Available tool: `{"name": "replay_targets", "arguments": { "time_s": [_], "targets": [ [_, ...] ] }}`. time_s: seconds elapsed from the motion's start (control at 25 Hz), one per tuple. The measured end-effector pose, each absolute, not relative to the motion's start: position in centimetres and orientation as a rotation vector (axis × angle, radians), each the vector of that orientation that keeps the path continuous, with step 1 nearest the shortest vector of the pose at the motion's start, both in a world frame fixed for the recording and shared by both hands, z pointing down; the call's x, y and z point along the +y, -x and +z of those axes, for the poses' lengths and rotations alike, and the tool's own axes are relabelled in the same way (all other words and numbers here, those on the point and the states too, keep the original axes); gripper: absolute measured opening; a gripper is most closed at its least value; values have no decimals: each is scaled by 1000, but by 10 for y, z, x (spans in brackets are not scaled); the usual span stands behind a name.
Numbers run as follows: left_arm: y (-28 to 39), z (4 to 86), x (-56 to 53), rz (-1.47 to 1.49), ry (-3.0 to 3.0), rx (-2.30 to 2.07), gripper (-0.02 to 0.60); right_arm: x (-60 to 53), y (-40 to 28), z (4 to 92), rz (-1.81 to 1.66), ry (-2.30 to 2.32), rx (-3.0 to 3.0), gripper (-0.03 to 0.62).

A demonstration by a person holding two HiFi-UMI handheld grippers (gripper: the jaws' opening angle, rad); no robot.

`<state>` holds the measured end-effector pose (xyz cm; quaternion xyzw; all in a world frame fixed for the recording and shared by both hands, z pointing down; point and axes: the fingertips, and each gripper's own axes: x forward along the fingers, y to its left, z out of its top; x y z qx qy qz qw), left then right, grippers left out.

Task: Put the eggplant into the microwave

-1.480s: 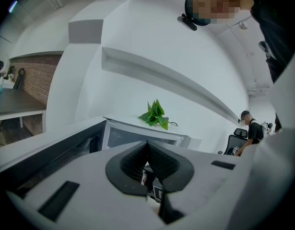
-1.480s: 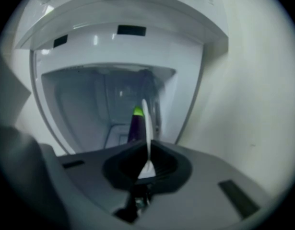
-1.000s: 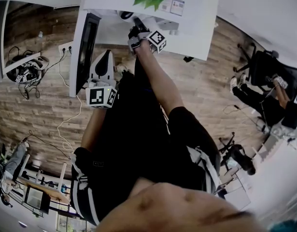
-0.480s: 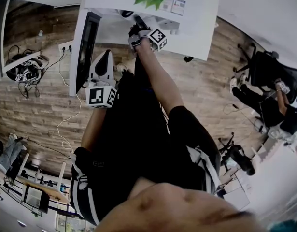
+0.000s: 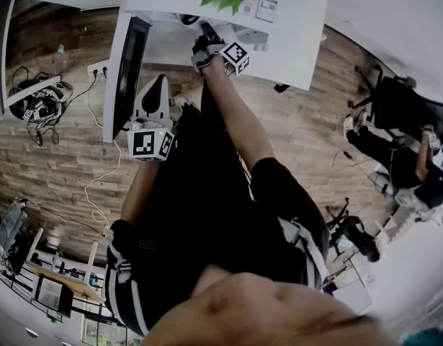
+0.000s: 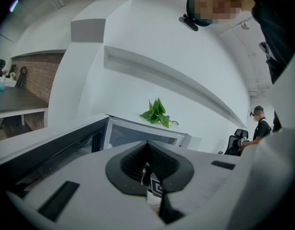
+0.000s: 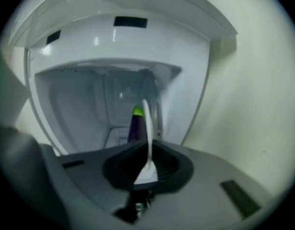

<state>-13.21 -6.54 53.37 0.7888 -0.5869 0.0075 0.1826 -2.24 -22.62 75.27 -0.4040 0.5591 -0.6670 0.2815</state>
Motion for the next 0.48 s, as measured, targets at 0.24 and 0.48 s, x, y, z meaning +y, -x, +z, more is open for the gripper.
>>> {"name": "replay_targets", "arguments": {
  "time_s": [0.24,0.48],
  "targets": [
    [131,534,-61,22,-2226,-1646,32,-224,26,745,-1777,1040,1515,84],
    [129,532,-63,18,-2245,-1638,32,-222,23,746,-1789,1054,1497,124]
  ]
}}
